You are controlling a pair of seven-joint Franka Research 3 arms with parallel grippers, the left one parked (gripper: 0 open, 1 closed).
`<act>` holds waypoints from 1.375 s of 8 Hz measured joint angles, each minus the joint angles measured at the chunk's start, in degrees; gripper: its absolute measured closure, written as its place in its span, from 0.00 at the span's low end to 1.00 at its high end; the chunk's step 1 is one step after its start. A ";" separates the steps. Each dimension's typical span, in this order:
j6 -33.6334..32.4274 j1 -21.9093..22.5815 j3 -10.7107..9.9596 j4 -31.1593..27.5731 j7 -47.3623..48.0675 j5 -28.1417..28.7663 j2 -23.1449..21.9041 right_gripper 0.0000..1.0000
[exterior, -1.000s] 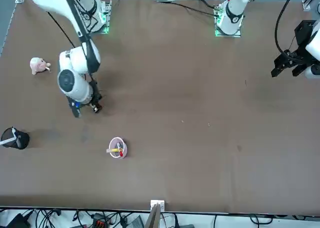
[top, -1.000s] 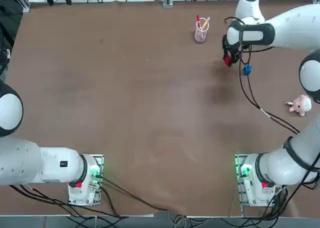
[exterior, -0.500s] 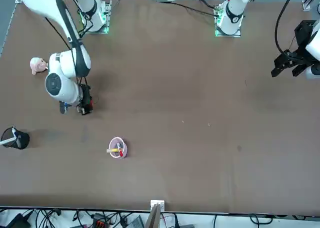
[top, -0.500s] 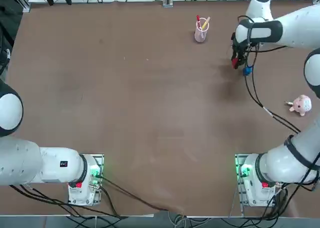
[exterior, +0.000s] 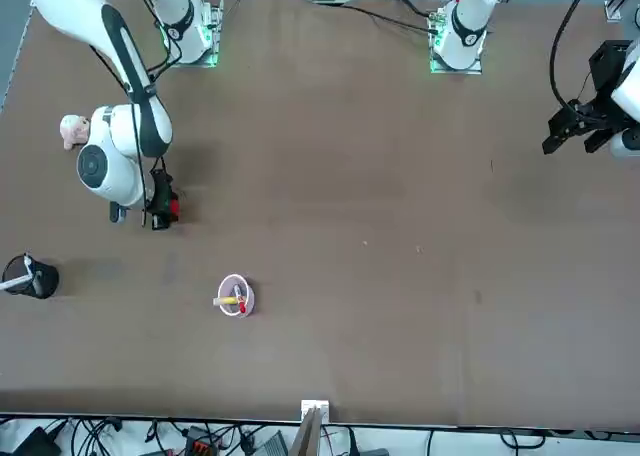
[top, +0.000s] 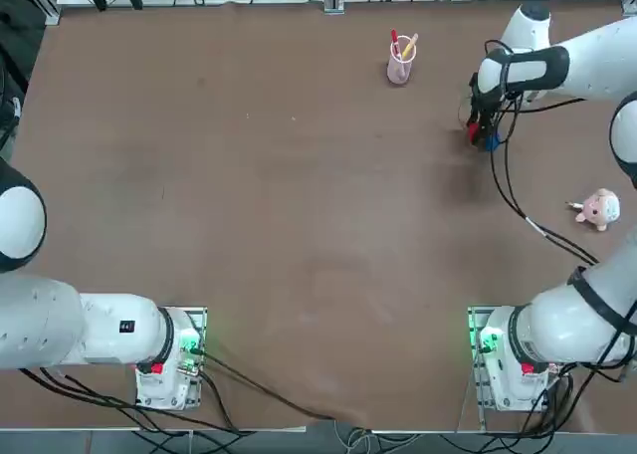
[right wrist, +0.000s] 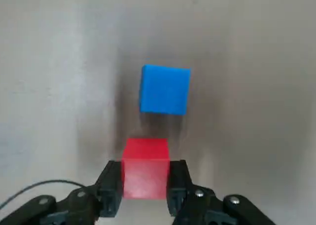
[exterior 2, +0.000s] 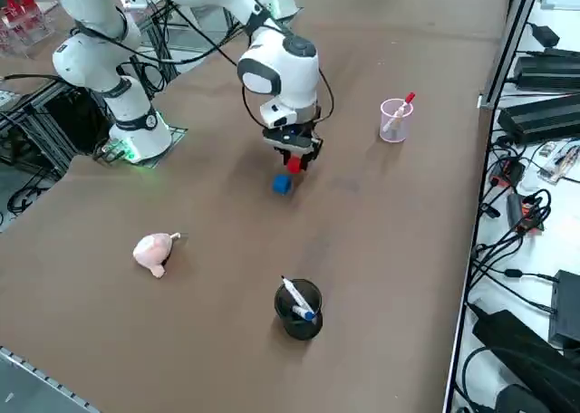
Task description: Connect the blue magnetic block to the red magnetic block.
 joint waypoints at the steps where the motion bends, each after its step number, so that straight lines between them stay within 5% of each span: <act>1: 0.04 -0.51 -0.01 -0.35 -0.85 0.00 0.21 0.52; 11: 0.31 -2.75 0.02 -0.85 -2.12 0.01 0.45 0.52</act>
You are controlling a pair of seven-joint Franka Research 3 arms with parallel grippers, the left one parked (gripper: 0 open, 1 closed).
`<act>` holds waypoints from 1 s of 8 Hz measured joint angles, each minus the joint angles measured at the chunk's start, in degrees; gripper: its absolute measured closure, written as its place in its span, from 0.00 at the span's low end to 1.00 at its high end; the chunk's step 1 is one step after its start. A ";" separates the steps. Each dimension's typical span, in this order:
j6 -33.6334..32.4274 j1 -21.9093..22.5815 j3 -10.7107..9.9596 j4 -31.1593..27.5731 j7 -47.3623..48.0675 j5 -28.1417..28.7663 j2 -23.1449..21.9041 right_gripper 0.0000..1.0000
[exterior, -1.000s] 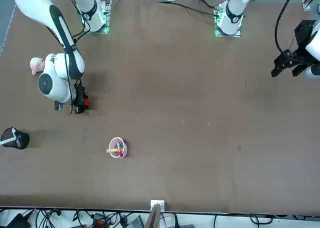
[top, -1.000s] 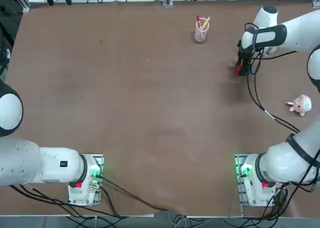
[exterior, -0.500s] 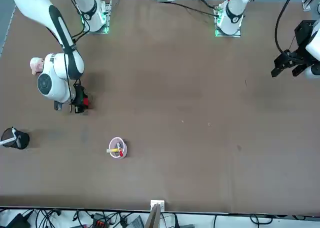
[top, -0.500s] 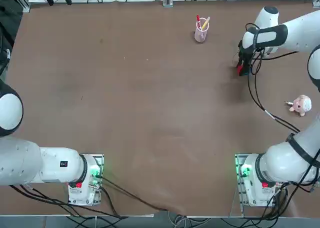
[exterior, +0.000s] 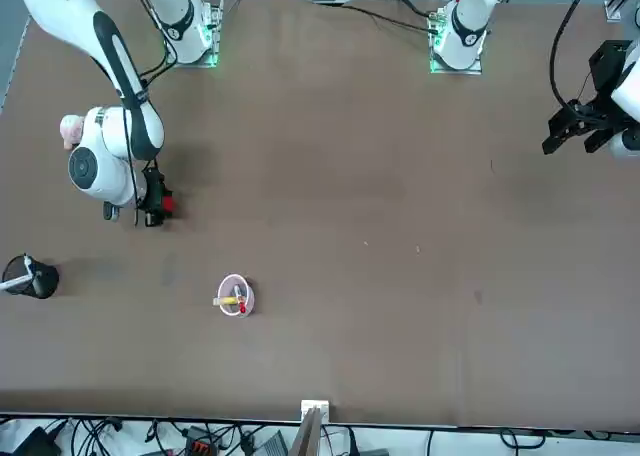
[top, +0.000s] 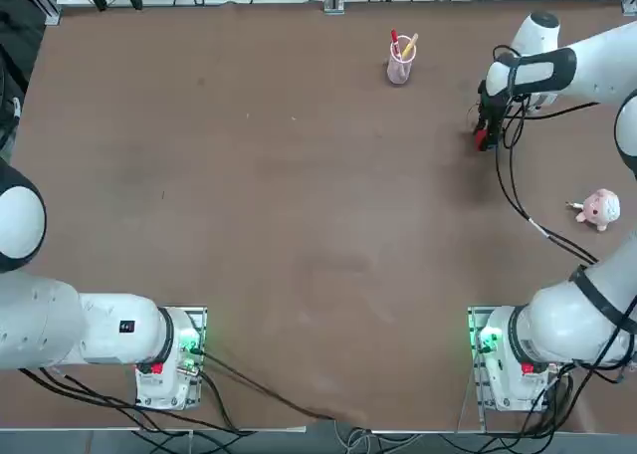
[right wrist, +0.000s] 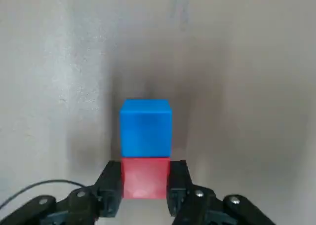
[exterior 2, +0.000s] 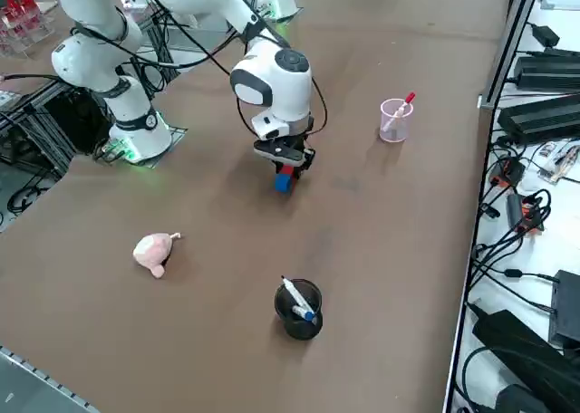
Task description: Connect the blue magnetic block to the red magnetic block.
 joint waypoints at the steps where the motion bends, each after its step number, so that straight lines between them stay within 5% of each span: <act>1: 0.00 0.00 0.07 0.00 -0.08 0.00 0.01 0.39; 3: -0.07 0.01 0.37 0.64 -1.60 0.00 -0.34 0.04; 8: -23.42 0.13 3.81 11.10 -19.04 0.00 -9.73 0.00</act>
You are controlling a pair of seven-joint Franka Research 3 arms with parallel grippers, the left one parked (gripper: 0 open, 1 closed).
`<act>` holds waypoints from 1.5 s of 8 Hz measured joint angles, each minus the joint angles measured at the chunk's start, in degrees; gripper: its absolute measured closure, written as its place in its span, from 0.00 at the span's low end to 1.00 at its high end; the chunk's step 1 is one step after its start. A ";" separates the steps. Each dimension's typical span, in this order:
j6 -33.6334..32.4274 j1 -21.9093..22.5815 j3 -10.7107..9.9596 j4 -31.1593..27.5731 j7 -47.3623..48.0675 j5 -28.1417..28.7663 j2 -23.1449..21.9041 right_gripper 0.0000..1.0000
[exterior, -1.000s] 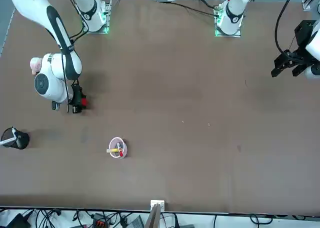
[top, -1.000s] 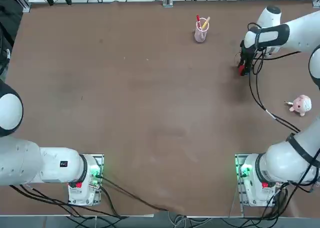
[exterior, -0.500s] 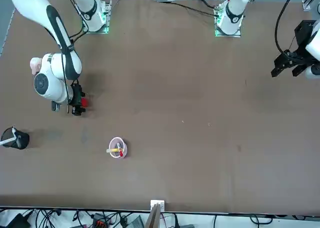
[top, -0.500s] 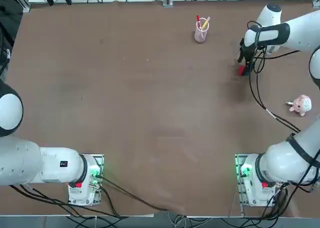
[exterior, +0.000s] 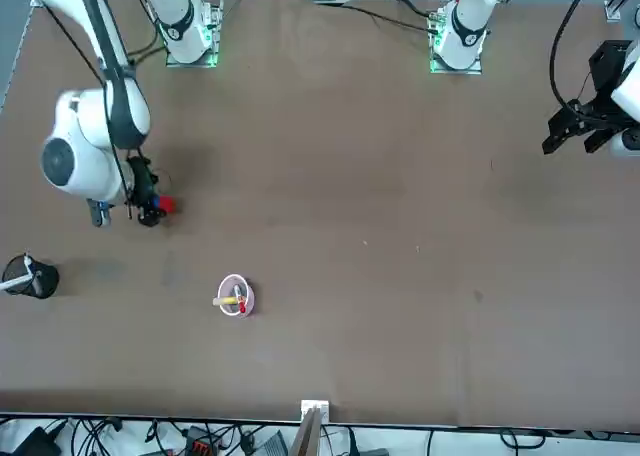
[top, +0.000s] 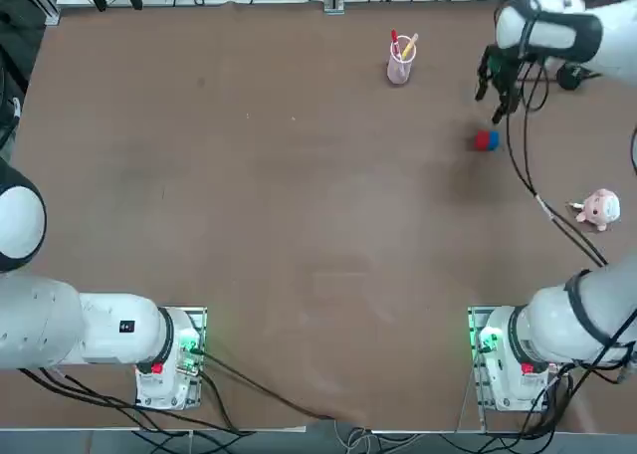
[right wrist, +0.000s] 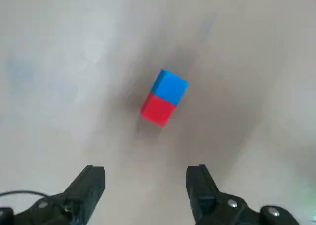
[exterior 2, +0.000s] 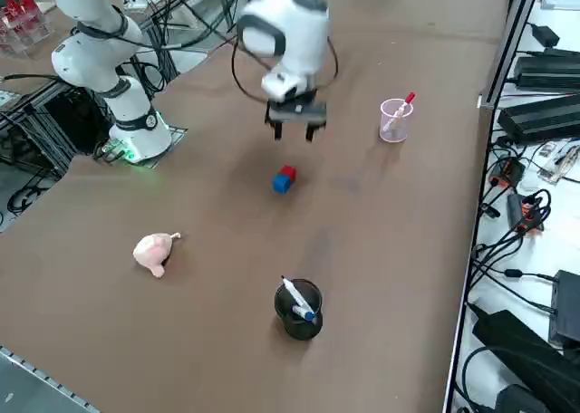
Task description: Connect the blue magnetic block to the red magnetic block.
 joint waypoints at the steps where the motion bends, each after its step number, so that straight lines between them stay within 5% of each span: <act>1: -4.64 0.06 0.43 3.36 -5.33 0.00 -1.97 0.00; 5: -18.02 -0.37 -0.11 18.11 -35.73 -0.62 -3.66 0.00; 8: -19.36 -2.52 -2.81 22.41 -61.35 -1.12 -4.35 0.00; 10: -19.22 -1.20 -3.51 23.94 -64.87 -1.11 -5.06 0.00; 12: -19.86 5.89 -8.06 24.22 -64.93 -1.14 -8.09 0.00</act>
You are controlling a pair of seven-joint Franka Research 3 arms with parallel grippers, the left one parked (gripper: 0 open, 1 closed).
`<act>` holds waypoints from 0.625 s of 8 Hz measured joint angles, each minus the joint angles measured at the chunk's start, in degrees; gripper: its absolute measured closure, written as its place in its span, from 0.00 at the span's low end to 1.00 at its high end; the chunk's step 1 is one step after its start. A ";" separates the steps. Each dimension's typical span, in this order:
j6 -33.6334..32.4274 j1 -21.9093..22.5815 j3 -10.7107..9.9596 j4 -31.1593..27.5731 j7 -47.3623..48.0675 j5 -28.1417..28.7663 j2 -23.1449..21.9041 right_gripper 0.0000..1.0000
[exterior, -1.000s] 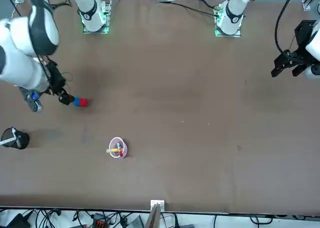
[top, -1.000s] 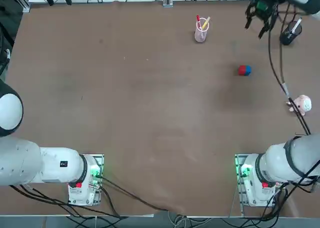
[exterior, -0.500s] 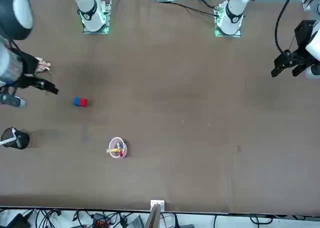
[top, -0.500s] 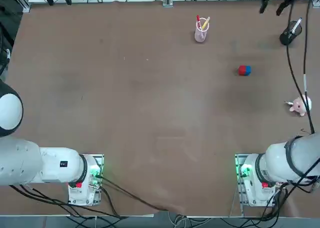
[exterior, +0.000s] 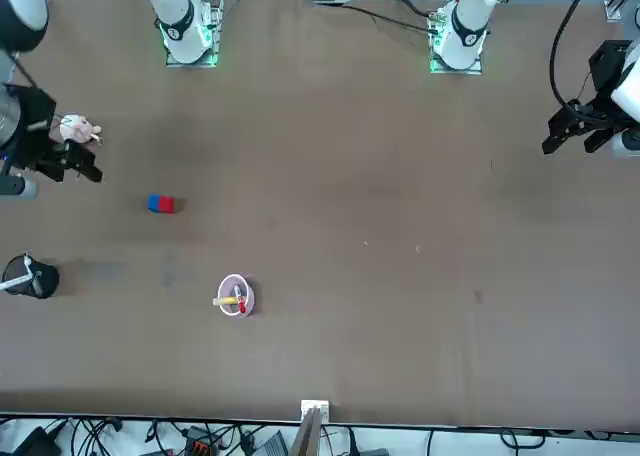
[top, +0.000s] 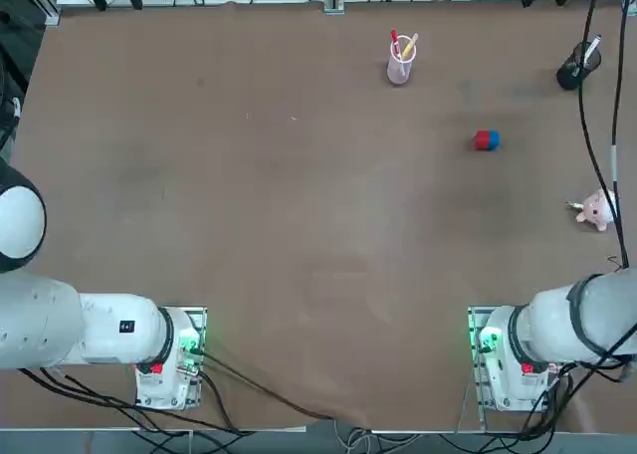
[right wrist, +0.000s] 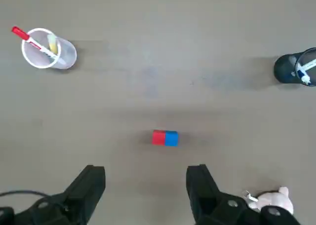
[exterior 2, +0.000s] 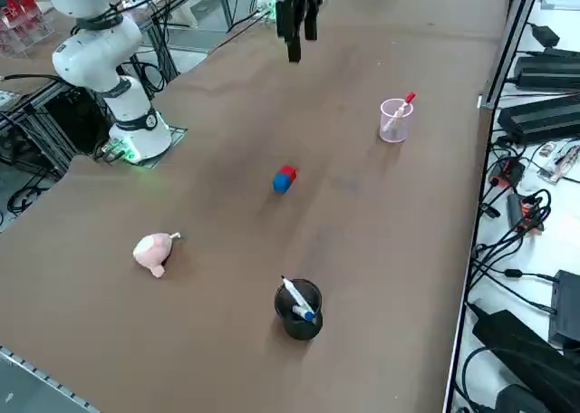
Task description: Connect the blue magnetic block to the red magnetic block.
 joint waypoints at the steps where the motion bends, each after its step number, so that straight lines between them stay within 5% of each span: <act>1: -1.05 3.07 -3.32 -0.76 -0.89 0.01 -2.25 0.00; 3: -2.15 7.81 -9.55 -5.15 -4.50 0.02 -7.48 0.00; 5: -2.23 8.45 -11.40 -8.37 -6.17 0.04 -11.03 0.00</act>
